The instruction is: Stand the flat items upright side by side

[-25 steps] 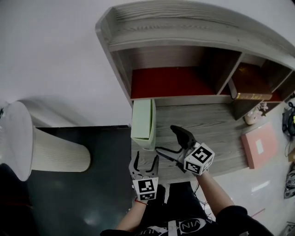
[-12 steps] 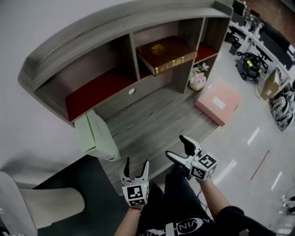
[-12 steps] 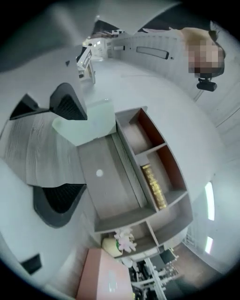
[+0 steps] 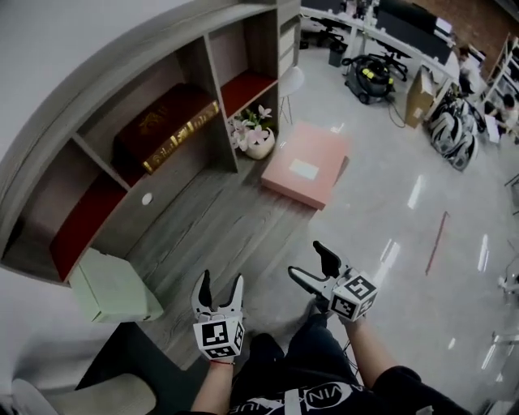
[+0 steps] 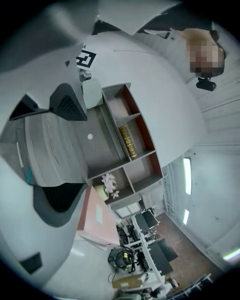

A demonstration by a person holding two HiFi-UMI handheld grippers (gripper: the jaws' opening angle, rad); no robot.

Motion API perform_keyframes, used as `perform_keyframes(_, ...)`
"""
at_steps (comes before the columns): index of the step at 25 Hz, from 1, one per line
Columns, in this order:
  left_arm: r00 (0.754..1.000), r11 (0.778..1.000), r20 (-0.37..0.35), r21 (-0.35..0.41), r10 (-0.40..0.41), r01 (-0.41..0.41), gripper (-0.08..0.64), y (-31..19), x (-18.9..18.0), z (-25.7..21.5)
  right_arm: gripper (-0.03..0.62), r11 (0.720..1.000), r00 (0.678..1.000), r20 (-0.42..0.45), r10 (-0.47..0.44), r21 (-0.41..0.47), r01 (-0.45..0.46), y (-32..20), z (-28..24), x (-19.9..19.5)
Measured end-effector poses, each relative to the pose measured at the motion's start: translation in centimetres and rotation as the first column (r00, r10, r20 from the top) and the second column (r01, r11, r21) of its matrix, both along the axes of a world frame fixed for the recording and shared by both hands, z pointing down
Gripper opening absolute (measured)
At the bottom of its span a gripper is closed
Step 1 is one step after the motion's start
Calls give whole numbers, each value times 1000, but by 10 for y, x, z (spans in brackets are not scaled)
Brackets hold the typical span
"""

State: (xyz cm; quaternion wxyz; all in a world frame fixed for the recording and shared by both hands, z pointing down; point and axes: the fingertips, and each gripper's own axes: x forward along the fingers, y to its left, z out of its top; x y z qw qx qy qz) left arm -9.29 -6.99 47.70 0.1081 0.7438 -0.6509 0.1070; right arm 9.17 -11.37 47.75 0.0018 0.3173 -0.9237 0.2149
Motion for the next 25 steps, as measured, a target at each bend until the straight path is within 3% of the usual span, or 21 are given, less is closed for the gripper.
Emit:
perform_keyframes(11,997,997,-27,28,76,-76,322,-107,106,-9,419,993,993,-15,114,7,-114,-64,-6,135)
perform_keyframes(20,998,996,-53,88,16,-12,322,-161,172,-15,418,999,999,-40,33,45,-31,-113,-7,197)
perform_keyframes(25,998,997,-61,72,-11,15,322,-172,193,-8,419,999,1000,-30,0,45,1,-135,-5,218)
